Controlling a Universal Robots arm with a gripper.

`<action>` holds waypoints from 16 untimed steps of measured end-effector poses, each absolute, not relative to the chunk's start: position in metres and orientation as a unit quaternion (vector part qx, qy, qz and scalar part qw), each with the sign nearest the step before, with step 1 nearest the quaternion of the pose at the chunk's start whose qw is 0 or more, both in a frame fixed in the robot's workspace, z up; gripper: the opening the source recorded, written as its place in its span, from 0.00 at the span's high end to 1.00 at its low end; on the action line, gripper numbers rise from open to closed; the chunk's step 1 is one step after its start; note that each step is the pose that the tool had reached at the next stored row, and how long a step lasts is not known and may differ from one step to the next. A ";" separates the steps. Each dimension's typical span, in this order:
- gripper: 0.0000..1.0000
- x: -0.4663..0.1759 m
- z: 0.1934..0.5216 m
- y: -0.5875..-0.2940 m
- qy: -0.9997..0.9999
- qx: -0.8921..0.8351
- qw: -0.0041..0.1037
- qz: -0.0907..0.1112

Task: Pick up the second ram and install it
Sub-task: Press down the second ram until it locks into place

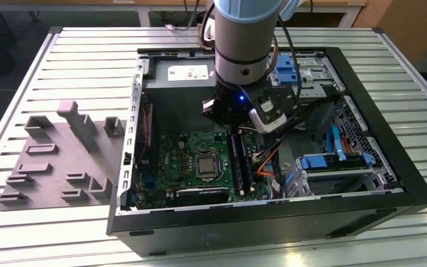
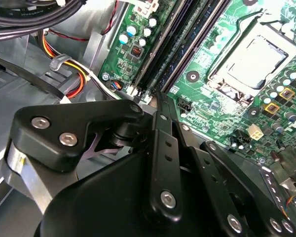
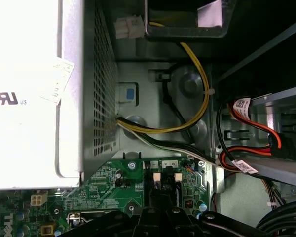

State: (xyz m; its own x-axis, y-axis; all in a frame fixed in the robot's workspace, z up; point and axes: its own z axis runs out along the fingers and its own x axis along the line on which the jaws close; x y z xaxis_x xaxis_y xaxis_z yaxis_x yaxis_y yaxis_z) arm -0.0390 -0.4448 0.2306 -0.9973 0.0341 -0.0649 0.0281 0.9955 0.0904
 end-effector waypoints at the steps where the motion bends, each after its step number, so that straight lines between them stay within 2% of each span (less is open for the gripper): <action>1: 0.89 -0.039 0.231 -0.445 0.998 0.016 0.033 0.045; 16: 0.89 -0.039 0.231 -0.449 0.998 0.016 0.033 0.045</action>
